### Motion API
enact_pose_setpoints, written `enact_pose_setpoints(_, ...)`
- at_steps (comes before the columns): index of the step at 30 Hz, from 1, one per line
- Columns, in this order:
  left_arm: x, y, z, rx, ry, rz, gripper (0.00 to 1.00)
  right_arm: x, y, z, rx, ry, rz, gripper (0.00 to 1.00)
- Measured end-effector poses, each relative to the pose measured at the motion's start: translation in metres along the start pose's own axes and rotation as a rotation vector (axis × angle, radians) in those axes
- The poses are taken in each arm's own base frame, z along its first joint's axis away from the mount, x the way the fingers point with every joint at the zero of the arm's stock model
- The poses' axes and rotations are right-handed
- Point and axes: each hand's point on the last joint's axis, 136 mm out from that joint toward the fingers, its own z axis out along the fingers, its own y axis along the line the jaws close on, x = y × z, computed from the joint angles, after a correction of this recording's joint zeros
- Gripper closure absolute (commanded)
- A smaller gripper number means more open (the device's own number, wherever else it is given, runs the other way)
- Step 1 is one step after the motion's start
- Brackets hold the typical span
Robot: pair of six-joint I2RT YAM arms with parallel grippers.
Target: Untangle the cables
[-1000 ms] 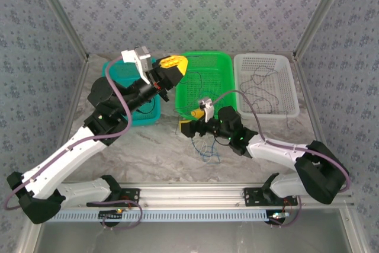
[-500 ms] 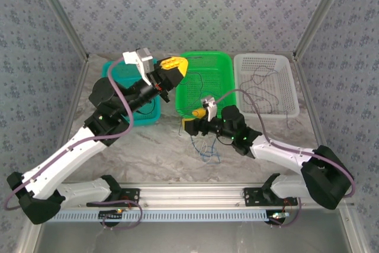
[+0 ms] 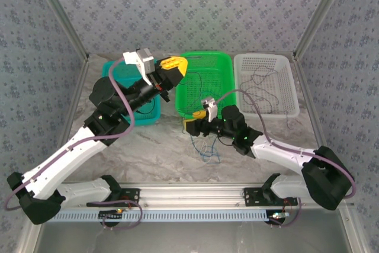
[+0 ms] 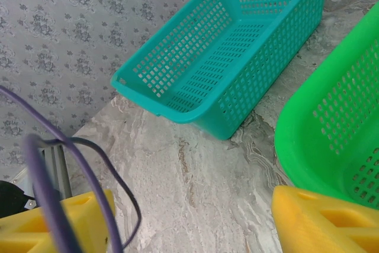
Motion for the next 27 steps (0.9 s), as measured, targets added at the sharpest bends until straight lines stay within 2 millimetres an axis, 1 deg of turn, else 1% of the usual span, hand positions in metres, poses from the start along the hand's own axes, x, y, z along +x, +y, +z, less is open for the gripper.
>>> enact_pose_setpoints(8,0.001,0.001,0.001,-0.001,-0.001,-0.001,0.96,-0.003,0.0,-0.002,-0.002,-0.008,-0.001,0.28)
enact_pose_setpoints(10,0.001,0.001,0.002,0.003,-0.003,-0.008,0.96,-0.003,0.0,-0.001,-0.003,-0.011,-0.001,0.3)
enact_pose_setpoints(11,0.002,0.002,0.003,0.004,-0.003,-0.016,0.96,-0.003,-0.001,0.001,-0.004,-0.011,-0.001,0.32)
enact_pose_setpoints(12,0.002,0.002,0.004,0.005,-0.005,-0.021,0.96,-0.001,-0.002,0.002,-0.005,-0.008,0.002,0.36)
enact_pose_setpoints(14,0.004,0.002,0.006,0.009,-0.008,-0.032,0.96,0.004,-0.006,0.008,-0.003,0.006,0.015,0.49)
enact_pose_setpoints(15,0.004,0.002,0.007,0.013,-0.012,-0.039,0.96,0.007,-0.007,0.01,0.0,0.012,0.02,0.54)
enact_pose_setpoints(16,0.004,0.002,0.008,0.014,-0.014,-0.043,0.96,0.009,-0.009,0.012,0.002,0.017,0.028,0.62)
enact_pose_setpoints(20,0.002,0.001,0.008,0.018,-0.026,-0.057,0.96,0.016,-0.014,0.017,0.008,0.033,0.046,0.83)
enact_pose_setpoints(24,-0.002,0.0,0.008,0.023,-0.042,-0.061,0.96,0.013,-0.013,0.017,0.007,0.028,0.049,0.93)
enact_pose_setpoints(26,-0.002,0.001,0.008,0.019,-0.043,-0.061,0.96,0.014,-0.015,0.018,0.019,0.037,0.045,1.0)
enact_pose_setpoints(27,-0.002,0.002,0.008,0.015,-0.044,-0.061,0.96,0.015,-0.017,0.018,0.037,0.046,0.05,1.0)
